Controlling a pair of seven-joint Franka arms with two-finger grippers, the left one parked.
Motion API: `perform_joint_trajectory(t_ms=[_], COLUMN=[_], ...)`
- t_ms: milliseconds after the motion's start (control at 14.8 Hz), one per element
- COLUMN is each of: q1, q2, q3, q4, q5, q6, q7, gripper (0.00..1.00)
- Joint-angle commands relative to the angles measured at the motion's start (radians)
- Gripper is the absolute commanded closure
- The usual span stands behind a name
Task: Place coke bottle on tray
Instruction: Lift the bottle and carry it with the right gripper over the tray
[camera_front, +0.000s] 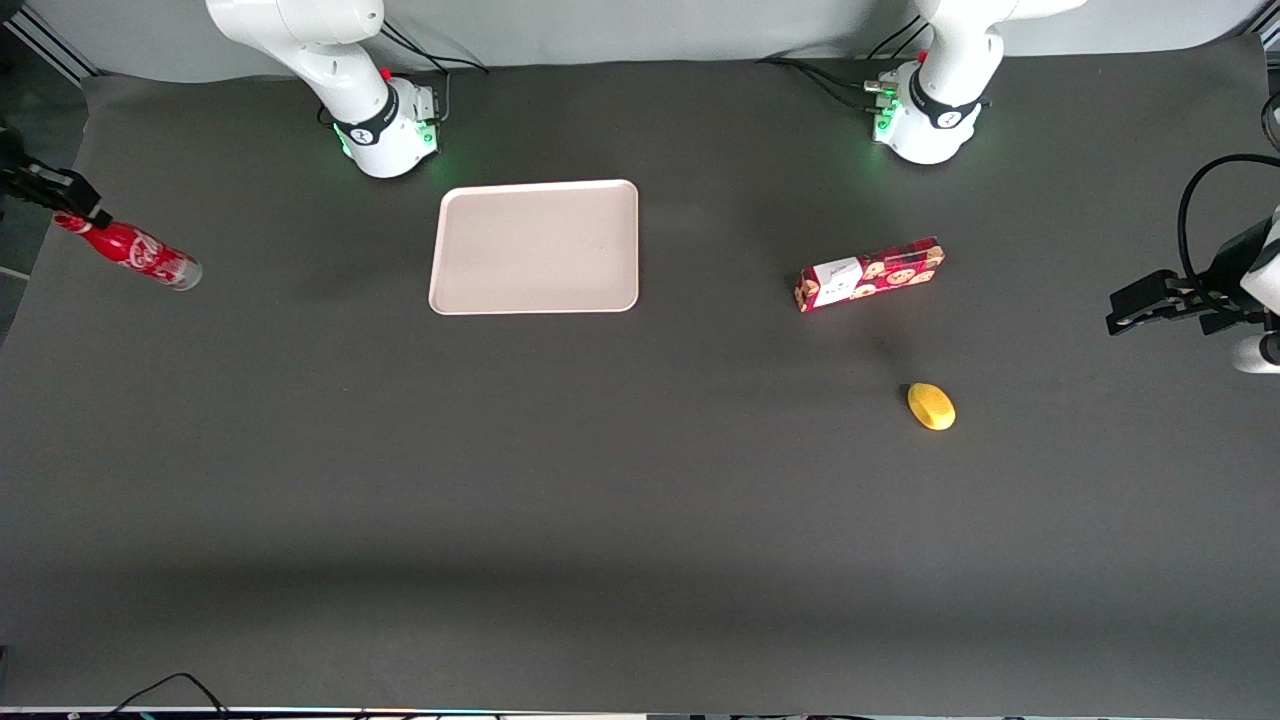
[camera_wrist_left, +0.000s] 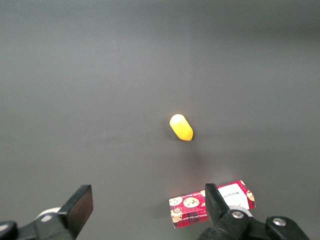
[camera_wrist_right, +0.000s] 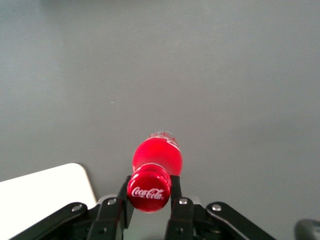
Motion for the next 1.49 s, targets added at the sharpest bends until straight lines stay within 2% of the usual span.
perform_joint_trajectory(t_ms=[0, 271, 406, 744, 879, 1014, 1420], q1=[-0.001, -0.001, -0.001, -0.001, 0.001, 0.002, 0.002], q2=[0.005, 0.005, 0.007, 0.005, 0.005, 0.007, -0.019], q3=[0.152, 0.317, 0.397, 0.581, 0.67, 0.692, 0.745], q4=[-0.001, -0.083, -0.131, -0.277, -0.361, -0.424, -0.531], q5=[0.116, 0.225, 0.303, 0.489, 0.519, 0.526, 0.51], q6=[-0.022, 0.06, 0.137, 0.348, 0.453, 0.514, 0.498], q7=[0.2, 0.405, 0.481, 0.55, 0.552, 0.538, 0.506], gripper=[1.0, 1.0, 1.0, 1.0, 1.0, 1.0, 1.0])
